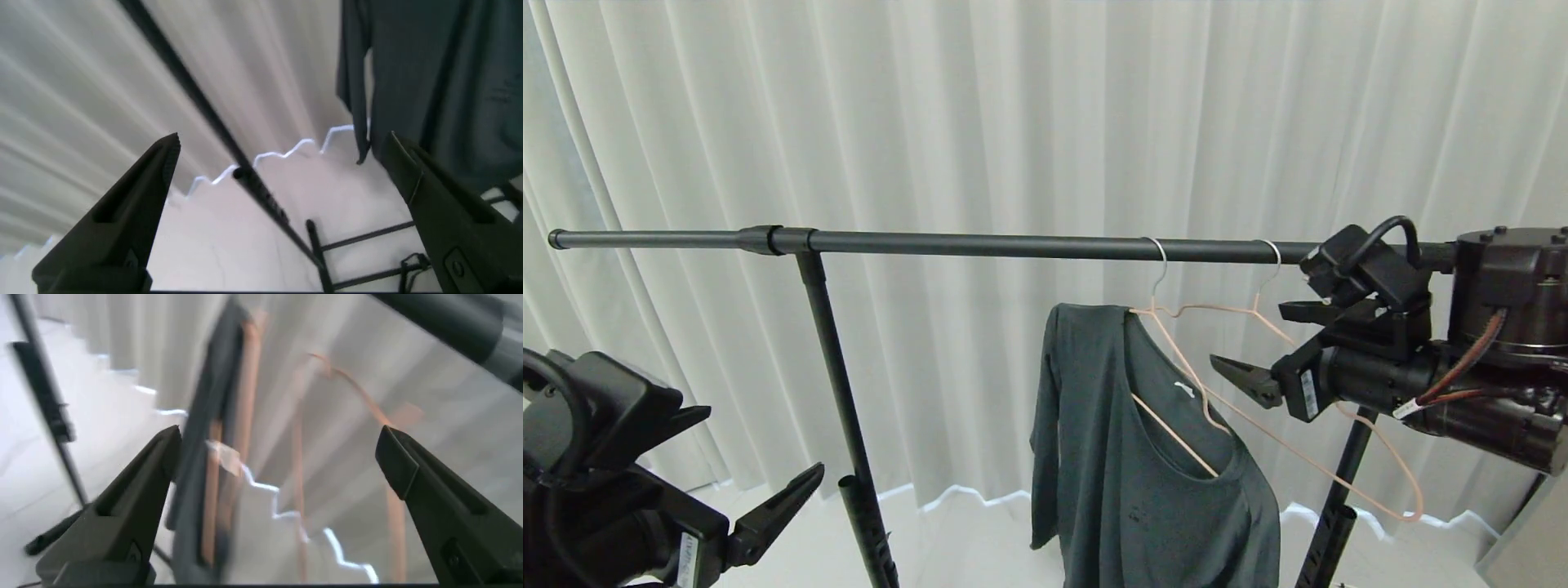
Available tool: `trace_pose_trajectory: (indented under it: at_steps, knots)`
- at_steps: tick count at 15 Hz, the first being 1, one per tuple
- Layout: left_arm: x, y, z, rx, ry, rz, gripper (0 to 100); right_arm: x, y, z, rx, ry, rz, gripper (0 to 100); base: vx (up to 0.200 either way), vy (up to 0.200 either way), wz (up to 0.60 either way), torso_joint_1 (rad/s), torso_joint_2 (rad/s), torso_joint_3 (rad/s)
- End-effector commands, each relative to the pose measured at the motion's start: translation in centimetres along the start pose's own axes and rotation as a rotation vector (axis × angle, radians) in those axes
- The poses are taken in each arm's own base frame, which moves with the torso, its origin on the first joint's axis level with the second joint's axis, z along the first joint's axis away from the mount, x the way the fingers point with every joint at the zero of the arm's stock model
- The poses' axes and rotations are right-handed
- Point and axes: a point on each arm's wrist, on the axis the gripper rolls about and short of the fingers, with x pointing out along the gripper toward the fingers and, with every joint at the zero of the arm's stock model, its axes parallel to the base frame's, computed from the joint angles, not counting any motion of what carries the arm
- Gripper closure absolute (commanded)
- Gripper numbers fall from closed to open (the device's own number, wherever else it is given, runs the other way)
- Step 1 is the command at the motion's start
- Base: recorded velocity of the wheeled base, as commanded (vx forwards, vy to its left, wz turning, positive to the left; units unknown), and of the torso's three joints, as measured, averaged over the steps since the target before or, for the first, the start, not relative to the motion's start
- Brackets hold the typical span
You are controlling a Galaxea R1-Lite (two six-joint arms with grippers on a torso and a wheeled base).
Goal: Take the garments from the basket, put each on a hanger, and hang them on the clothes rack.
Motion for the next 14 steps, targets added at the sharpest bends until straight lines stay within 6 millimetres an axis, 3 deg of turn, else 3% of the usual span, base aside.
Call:
trace_pose_trajectory:
  at_steps: [1, 4, 9, 11, 14]
  knots:
    - [0.2, 0.0, -0.1, 0.0, 0.017, 0.018, 0, -1.8, -1.3, -0.3, 0.008, -0.005, -0.087, 0, 0.0, 0.0, 0.0, 0.0, 0.0, 0.0]
    - [0.3, 0.5, -0.7, -0.021, 0.06, 0.103, 0, -3.2, -3.6, -2.1, -0.019, 0.061, -0.274, 0, -0.2, 0.0, 0.0, 0.006, 0.0, 0.002]
    - [-0.1, 1.0, -2.3, -0.05, 0.106, 0.167, 0, -5.9, -5.9, -4.9, -0.035, 0.142, -0.409, 0, -0.2, 0.0, 0.0, -0.002, 0.0, 0.003]
    - [-0.5, 0.9, -3.5, -0.053, 0.133, 0.177, 0, -6.8, -6.4, -6.3, -0.037, 0.191, -0.455, 0, -0.2, 0.0, 0.0, 0.002, 0.0, 0.005]
    - [-1.5, 0.3, -7.0, -0.073, 0.214, 0.225, 0, -9.5, -6.8, -9.6, -0.013, 0.285, -0.547, 0, -0.2, 0.0, 0.0, 0.004, 0.0, 0.006]
